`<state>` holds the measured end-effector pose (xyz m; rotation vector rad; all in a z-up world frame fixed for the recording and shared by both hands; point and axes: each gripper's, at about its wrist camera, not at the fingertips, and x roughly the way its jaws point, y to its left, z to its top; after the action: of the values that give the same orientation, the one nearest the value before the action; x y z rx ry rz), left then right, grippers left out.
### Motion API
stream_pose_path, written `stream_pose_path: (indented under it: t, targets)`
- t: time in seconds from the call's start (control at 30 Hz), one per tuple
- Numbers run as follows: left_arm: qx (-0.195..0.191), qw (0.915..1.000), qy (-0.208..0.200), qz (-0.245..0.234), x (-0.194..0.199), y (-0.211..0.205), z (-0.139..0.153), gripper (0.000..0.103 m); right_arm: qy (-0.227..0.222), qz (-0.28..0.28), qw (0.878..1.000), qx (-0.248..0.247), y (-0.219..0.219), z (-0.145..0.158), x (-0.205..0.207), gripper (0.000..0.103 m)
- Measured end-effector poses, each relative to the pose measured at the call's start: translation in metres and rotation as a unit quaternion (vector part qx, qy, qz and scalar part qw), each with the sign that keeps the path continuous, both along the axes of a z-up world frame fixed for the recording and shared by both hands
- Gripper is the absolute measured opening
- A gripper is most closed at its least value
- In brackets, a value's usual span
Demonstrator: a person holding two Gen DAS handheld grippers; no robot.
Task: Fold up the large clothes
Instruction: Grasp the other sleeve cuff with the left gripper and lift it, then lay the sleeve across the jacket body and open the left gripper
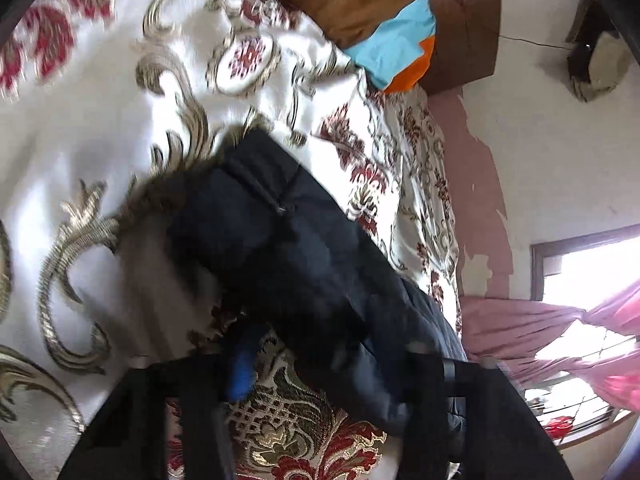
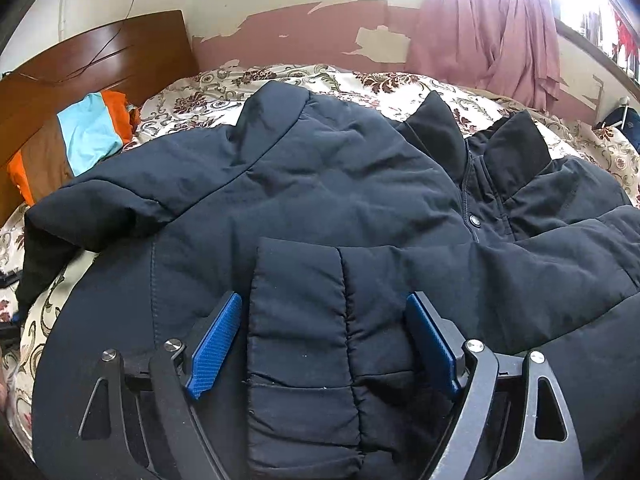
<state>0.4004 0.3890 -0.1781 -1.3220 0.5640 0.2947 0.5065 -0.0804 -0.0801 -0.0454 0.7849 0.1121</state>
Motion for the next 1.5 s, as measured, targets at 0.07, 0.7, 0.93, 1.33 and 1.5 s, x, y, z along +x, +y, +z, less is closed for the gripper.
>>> stream_pose_path:
  t: [0.07,0.7,0.93,1.33,1.5]
  targets:
    - [0.021,0.9997,-0.010,0.005,-0.004,0.002,0.012,0.022,0.001,0.001,1.000,0.005,-0.002,0.002,0.000,0.080]
    - [0.320,0.9040,-0.259,-0.118,-0.037,-0.147,0.286,0.010,-0.053,0.032,0.997,0.051,-0.092,0.074,-0.062,0.080]
    - [0.342,0.8581,-0.315,-0.219,-0.039,-0.269,0.342,0.010,-0.071,-0.003,0.995,0.066,-0.163,0.084,-0.090,0.080]
    - [0.339,0.8143,-0.287,-0.374,-0.016,-0.426,0.308,0.010,-0.083,-0.073,0.987,0.114,-0.274,0.069,-0.126,0.080]
    - [0.332,0.8012,-0.247,-0.432,-0.007,-0.467,0.267,0.011,-0.086,-0.080,0.983,0.144,-0.299,0.054,-0.133,0.080]
